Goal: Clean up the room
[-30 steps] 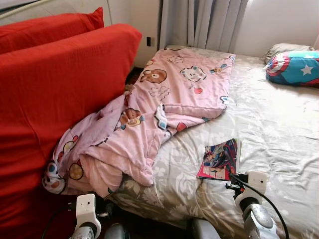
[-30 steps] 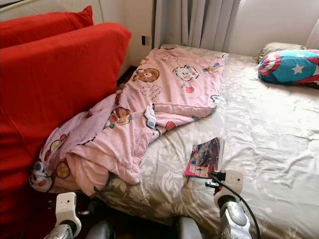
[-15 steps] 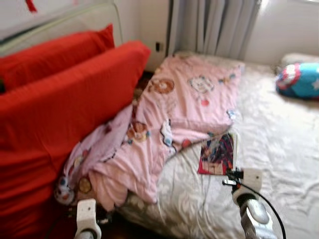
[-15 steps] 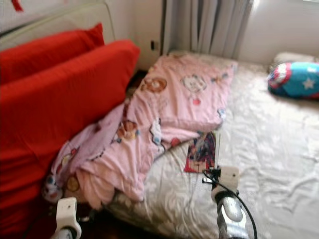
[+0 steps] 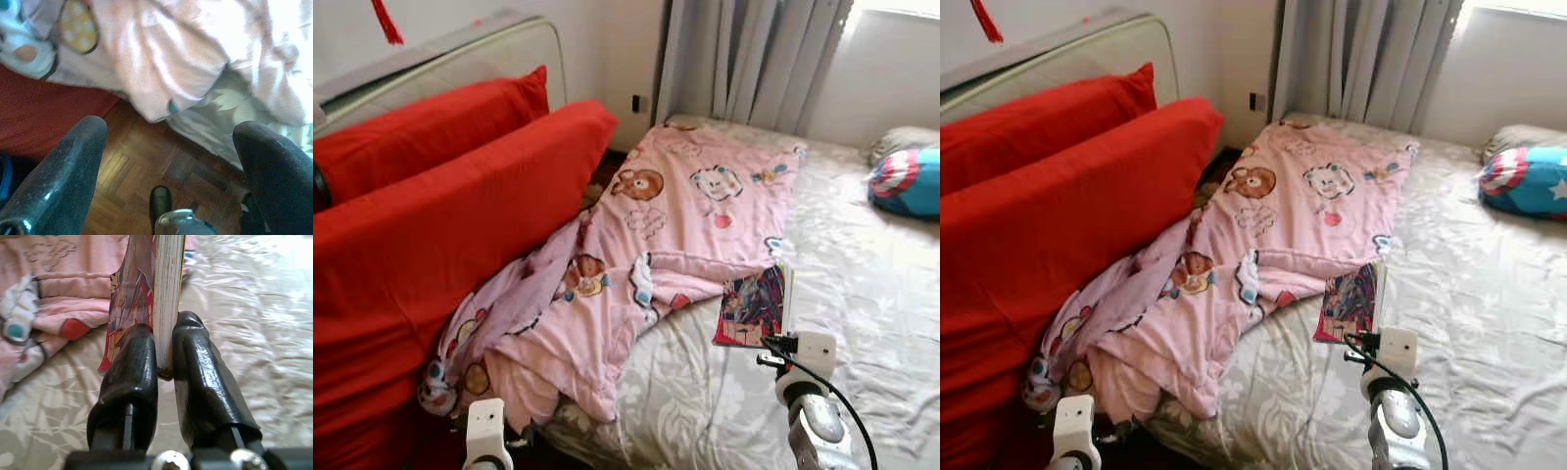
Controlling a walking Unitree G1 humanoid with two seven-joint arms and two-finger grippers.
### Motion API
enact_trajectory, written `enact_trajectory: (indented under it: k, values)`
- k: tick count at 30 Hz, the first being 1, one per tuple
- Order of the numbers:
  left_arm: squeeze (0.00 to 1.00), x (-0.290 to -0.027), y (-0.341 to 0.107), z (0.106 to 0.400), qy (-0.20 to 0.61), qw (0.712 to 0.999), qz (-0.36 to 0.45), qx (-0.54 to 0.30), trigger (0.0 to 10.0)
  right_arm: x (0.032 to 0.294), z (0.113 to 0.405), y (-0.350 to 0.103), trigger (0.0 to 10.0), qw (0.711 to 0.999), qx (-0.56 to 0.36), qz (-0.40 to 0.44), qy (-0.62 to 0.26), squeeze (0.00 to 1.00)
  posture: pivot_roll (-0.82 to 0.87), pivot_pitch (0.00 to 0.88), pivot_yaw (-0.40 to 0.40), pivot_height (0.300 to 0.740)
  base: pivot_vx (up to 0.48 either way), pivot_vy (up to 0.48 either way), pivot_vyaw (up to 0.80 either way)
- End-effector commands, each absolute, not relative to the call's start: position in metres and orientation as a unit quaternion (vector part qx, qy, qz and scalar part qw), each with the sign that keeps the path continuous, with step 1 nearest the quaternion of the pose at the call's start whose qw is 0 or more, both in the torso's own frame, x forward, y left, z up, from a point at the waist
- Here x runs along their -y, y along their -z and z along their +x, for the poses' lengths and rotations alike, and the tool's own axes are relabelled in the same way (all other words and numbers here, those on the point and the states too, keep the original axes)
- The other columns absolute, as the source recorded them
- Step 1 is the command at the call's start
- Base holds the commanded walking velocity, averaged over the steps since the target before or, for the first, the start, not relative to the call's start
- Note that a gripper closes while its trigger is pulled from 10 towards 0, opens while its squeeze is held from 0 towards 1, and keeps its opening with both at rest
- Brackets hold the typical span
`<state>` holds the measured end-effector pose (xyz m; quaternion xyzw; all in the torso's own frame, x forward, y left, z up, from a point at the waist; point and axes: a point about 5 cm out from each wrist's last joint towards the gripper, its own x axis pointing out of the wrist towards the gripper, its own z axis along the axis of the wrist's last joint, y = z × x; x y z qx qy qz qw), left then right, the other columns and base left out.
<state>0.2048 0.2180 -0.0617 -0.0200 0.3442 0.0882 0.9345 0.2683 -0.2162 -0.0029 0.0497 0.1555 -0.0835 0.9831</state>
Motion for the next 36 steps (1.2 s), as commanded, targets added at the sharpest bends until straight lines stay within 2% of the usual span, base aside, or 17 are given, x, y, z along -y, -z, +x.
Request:
enact_trajectory:
  k: [1, 18, 22, 36]
  values:
    - [0.0, -0.2187, 0.0642, 0.2019, -0.085, 0.929, -0.012, -0.359, 10.0, 0.2203, 0.2716, -0.0018, 10.0, 0.984, -0.144, 0.048, 0.092, 0.0, -0.07, 0.0, -0.055, 0.74, 0.0, 0.0, -0.71]
    - [0.0, -0.2161, 0.064, 0.2034, -0.064, 0.93, 0.003, -0.363, 10.0, 0.2217, 0.2732, -0.0025, 10.0, 0.981, -0.141, 0.064, 0.115, 0.0, -0.07, 0.0, -0.042, 0.74, 0.0, 0.0, -0.7]
    - [0.0, -0.2161, 0.063, 0.2049, -0.06, 0.931, 0.009, -0.36, 10.0, 0.2213, 0.2732, -0.0025, 10.0, 0.981, -0.141, 0.065, 0.117, 0.0, -0.07, 0.0, -0.042, 0.74, 0.0, -0.48, -0.7]
    - [0.0, -0.2179, 0.064, 0.202, -0.068, 0.931, 0.0, -0.359, 10.0, 0.2201, 0.2749, -0.0041, 10.0, 0.982, -0.135, 0.064, 0.115, 0.0, -0.07, 0.0, -0.048, 0.74, 0.0, 0.0, -0.65]
